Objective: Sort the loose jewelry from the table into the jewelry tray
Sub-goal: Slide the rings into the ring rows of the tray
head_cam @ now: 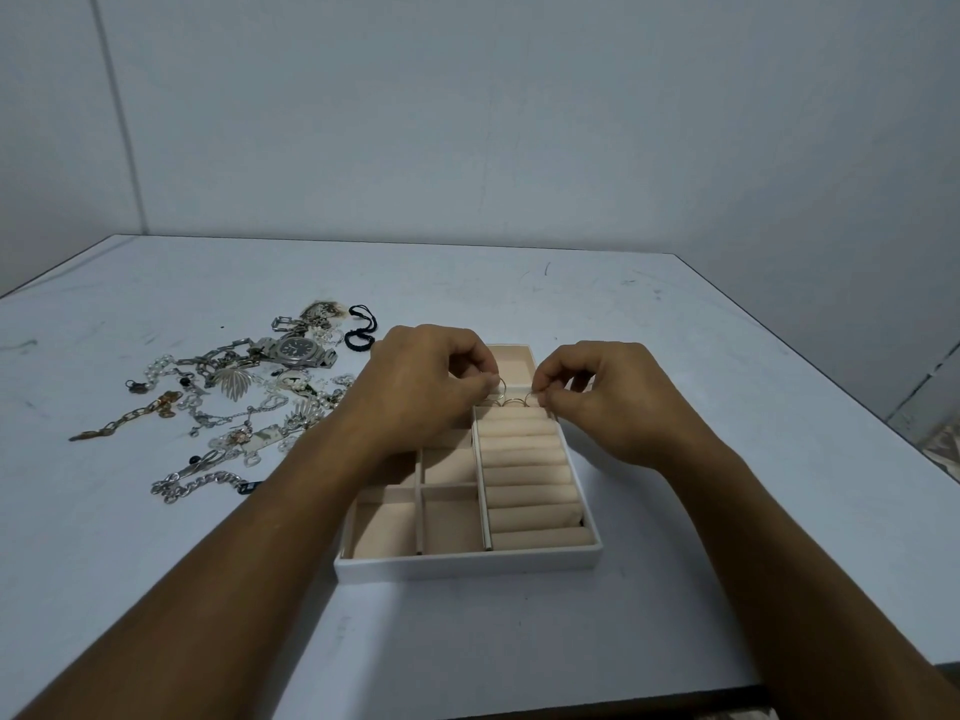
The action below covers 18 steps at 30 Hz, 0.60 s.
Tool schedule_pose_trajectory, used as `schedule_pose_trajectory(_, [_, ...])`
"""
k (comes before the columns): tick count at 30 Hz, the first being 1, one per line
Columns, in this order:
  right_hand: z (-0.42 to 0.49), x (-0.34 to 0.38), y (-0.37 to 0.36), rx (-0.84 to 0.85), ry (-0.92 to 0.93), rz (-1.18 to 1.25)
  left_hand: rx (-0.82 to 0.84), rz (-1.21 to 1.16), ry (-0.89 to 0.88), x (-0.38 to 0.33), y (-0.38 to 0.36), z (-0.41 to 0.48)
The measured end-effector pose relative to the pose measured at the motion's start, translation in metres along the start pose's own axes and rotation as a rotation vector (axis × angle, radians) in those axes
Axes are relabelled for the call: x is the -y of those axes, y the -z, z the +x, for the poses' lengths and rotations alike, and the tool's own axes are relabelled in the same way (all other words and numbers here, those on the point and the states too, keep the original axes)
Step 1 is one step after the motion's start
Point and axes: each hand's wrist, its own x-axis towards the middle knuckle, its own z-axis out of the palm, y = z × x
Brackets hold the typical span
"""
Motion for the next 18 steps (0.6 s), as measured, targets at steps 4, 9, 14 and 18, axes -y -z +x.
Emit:
schedule_pose_trajectory(4, [-0.0005, 0.0008, 0.0013, 0.019, -0.015, -0.016, -0.001, 0.004, 0.003, -0.0005, 0.0004, 0.0])
schedule_pose_trajectory(9, [-0.0002, -0.0004, 0.003, 0.013, -0.049, -0.038, -0.002, -0.004, 0.001, -0.0007, 0.0002, 0.0004])
schedule_pose_trajectory(14, [0.0005, -0.002, 0.005, 0.039, -0.053, -0.091, 0.009, -0.006, 0.012, 0.0005, -0.0001, 0.0005])
schedule_pose_trajectory(18, [0.0016, -0.0021, 0.0047, 0.056, -0.057, -0.095, 0.004, -0.001, 0.019, 0.0016, 0.0, 0.0013])
